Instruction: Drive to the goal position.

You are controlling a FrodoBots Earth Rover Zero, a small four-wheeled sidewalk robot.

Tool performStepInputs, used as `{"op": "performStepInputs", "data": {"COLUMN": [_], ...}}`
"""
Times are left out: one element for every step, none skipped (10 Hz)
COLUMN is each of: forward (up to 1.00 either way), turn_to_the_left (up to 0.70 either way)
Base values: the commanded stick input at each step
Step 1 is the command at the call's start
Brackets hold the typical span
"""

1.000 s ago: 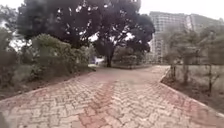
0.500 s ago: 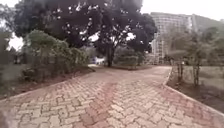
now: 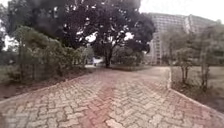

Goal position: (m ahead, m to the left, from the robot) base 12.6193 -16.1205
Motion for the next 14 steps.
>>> {"op": "performStepInputs", "data": {"forward": [0.7, 0.7, 0.7, 0.7, 0.7, 0.7, 0.7, 0.7, 0.7, 0.7, 0.7, 0.7, 0.7, 0.7], "turn_to_the_left": [0.0, 0.0, 0.0, 0.0, -0.14, -0.29, -0.33, -0.33, -0.33, -0.32, 0.0, 0.0, 0.0, 0.0]}}
